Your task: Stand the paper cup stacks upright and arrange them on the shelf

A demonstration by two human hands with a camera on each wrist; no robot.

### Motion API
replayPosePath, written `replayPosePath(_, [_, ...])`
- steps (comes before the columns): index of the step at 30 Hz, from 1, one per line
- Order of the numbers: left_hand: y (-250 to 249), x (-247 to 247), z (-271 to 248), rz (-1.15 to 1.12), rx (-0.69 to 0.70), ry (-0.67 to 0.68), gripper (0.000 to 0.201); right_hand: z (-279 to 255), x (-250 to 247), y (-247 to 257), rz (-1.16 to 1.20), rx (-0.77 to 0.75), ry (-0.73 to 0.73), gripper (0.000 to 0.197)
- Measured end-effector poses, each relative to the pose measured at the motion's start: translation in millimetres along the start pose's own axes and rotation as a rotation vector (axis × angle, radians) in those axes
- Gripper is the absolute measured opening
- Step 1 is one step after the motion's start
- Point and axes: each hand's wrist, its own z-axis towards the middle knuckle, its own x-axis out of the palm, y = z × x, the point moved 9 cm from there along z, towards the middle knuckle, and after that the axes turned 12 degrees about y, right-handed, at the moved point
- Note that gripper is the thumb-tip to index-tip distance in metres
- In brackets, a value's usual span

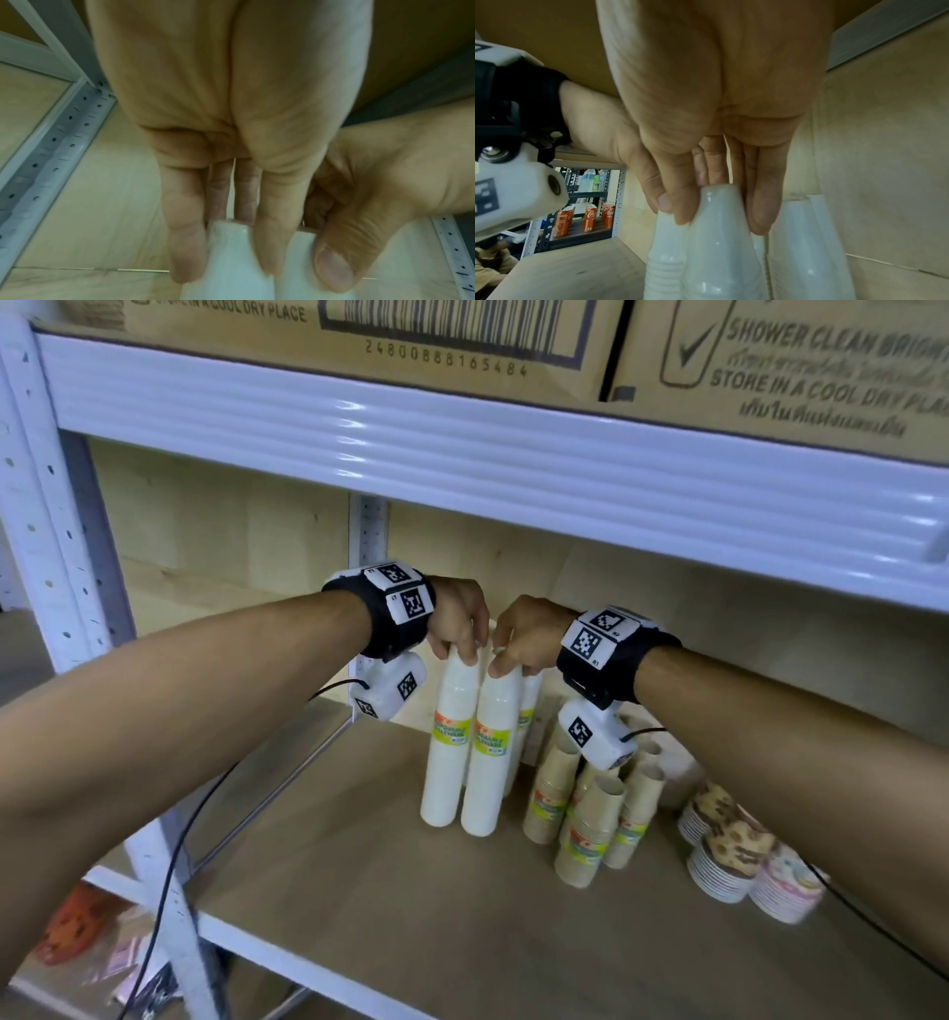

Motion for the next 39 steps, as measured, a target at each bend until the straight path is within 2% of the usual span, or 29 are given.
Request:
replayPosePath(8, [-21,5,10,0.059,0.036,-0.049,0.037,-10,-7,-23,-0.023,0.04,-0.081,0.04])
replayPosePath(16, [-15,11,17,0.031,0.042,-0.072,0.039,-5,1,-35,-0.011,0.024,-0.123,0.039])
replayPosePath(28, [-14,2,8,0.036,0.035,-0.098,0.038,-2,-5,-24,-0.031,-0.001,-0.16,0.035])
replayPosePath(32, [-23,-6,-10,0.1,0.057,-0.133,0.042,-14,-16,-12,-0.033,-0.051,-0.253,0.036])
replayPosePath(35, [-34,-10,-37,0.206,0.063,-0.183,0.046,-31,-20,-1,0.009,-0.092,-0.327,0.029])
replayPosePath(39, [-43,8,-83,0.266,0.116,-0.219,0.04,-86,-1,10,0.034,-0.159,-0.447,0.019])
